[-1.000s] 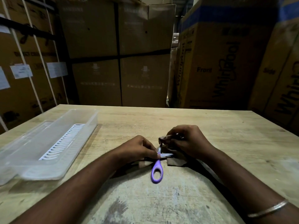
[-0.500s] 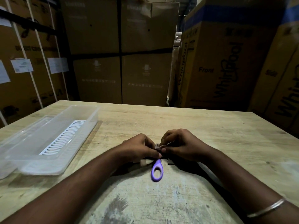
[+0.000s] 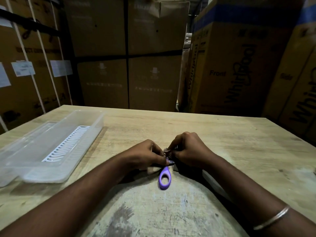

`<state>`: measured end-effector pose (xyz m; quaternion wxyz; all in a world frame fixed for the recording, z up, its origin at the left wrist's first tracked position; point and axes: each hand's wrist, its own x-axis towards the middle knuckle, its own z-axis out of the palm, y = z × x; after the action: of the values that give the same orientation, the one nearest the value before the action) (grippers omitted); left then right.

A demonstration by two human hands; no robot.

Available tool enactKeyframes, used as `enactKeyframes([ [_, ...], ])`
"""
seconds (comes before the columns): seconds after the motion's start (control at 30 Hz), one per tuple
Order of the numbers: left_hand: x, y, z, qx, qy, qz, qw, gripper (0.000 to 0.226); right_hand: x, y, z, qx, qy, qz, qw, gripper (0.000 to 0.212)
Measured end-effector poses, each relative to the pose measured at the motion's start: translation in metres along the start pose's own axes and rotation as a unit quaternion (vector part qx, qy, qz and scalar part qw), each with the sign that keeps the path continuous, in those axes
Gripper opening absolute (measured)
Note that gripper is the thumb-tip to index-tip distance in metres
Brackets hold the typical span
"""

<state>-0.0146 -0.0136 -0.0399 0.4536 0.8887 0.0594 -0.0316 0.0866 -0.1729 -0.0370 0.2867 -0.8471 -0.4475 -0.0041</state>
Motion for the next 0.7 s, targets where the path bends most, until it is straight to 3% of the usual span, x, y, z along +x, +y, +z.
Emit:
enactKeyframes([
  [0.2,0.0011,-0.0002,0.0016,-0.021,0.01,-0.016,1.0,0.009,-0.0026,0.0031,0.0037,0.031,0.03,0.027,0.999,0.012],
  [0.43,0.0018,-0.0002,0.0004,-0.022,0.01,-0.015,1.0,0.008,-0.0015,0.0062,-0.0018,0.101,-0.051,0.045,0.992,0.012],
  [0.7,0.0018,-0.0028,-0.0019,-0.014,-0.019,0.003,1.0,0.008,0.0012,0.0043,-0.0008,0.128,-0.036,0.081,0.988,0.014],
])
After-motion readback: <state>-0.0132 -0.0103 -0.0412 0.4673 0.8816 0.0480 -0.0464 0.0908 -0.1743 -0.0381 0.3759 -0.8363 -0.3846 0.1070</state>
